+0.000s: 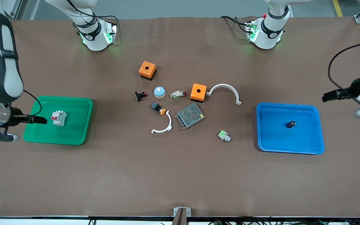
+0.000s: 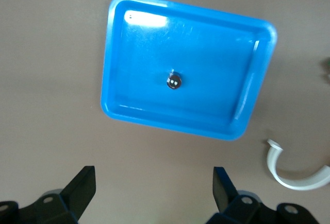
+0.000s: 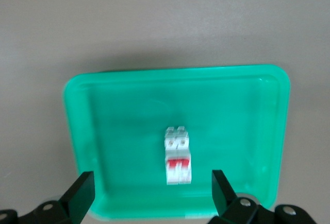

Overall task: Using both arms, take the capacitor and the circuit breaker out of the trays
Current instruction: 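Reach the right gripper to the breaker while the left gripper reaches the capacitor, then grasp the breaker with the right gripper while the left gripper grasps the capacitor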

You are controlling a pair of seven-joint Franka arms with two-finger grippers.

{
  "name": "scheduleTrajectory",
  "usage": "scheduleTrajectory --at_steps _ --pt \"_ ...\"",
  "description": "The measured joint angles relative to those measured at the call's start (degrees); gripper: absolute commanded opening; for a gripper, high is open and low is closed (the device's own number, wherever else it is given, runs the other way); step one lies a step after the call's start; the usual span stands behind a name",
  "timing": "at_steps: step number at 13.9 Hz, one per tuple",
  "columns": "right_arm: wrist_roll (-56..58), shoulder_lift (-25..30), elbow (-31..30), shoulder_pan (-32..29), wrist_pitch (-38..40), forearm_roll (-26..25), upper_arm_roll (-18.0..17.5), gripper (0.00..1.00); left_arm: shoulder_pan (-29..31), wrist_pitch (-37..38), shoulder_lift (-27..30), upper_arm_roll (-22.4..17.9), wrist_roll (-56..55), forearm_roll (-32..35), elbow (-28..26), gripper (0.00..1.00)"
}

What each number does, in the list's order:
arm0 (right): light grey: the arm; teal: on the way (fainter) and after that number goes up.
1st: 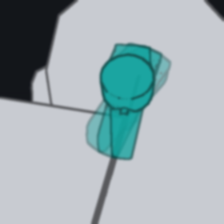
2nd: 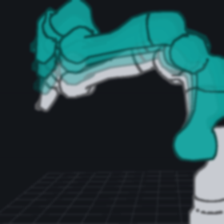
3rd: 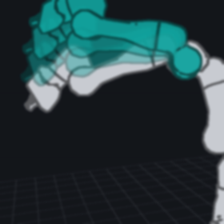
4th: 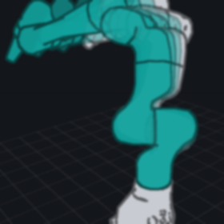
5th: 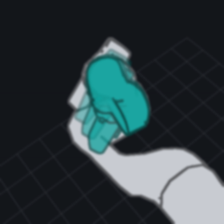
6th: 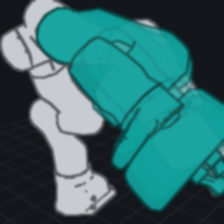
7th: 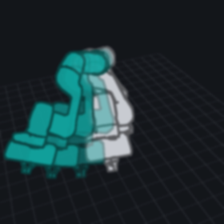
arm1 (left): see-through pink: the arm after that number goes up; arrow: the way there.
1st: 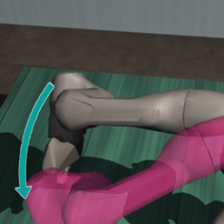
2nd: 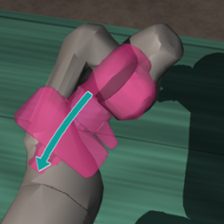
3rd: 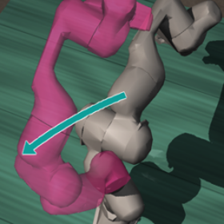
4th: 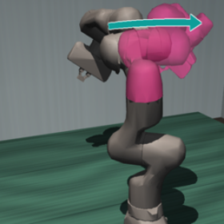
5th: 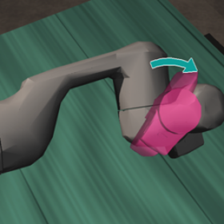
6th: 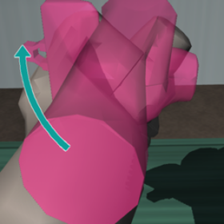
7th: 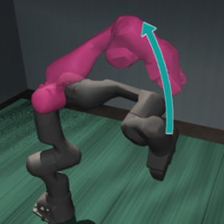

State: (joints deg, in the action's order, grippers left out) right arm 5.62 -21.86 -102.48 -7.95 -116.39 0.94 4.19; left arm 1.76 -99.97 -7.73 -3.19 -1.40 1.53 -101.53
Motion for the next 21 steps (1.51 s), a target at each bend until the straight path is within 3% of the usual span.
scheduleTrajectory --at_steps 4,9,10,12,15,16,19,21 --pt "0.0 -0.7 -13.3 -0.4 -17.6 0.0 0.0 1.0 -0.2 -14.8 -2.1 0.1 0.0 0.4 -11.5 1.0" --pt "0.2 -0.7 -21.3 -0.8 -26.8 0.0 0.1 0.99 -0.3 -25.5 -10.4 0.2 0.0 0.4 -13.6 1.0" --pt "0.4 -0.7 -22.0 -1.0 -27.2 0.0 0.1 0.94 -0.3 -27.0 -11.4 0.2 0.0 0.4 -13.6 1.0" --pt "1.5 -0.6 -22.8 -1.7 -27.5 0.0 0.1 0.74 -0.3 -30.1 -13.0 0.2 0.0 0.4 -13.7 1.0" --pt "4.2 -0.6 -23.1 -2.8 -27.3 0.0 0.1 0.17 -0.3 -35.0 -14.9 0.2 0.0 0.4 -14.9 1.0" --pt "4.6 -0.5 -23.1 -2.9 -26.9 0.0 0.1 0.03 -0.3 -36.2 -15.3 0.2 0.0 0.4 -15.4 1.0" --pt "4.9 0.2 -22.5 -2.8 -23.7 0.0 -0.3 0.0 -0.3 -38.4 -16.6 0.3 0.0 0.4 -16.4 1.0" --pt "5.1 1.0 -18.5 -1.7 -17.4 0.0 -1.2 0.0 -0.3 -39.3 -17.3 0.3 0.0 0.4 -16.9 0.97"
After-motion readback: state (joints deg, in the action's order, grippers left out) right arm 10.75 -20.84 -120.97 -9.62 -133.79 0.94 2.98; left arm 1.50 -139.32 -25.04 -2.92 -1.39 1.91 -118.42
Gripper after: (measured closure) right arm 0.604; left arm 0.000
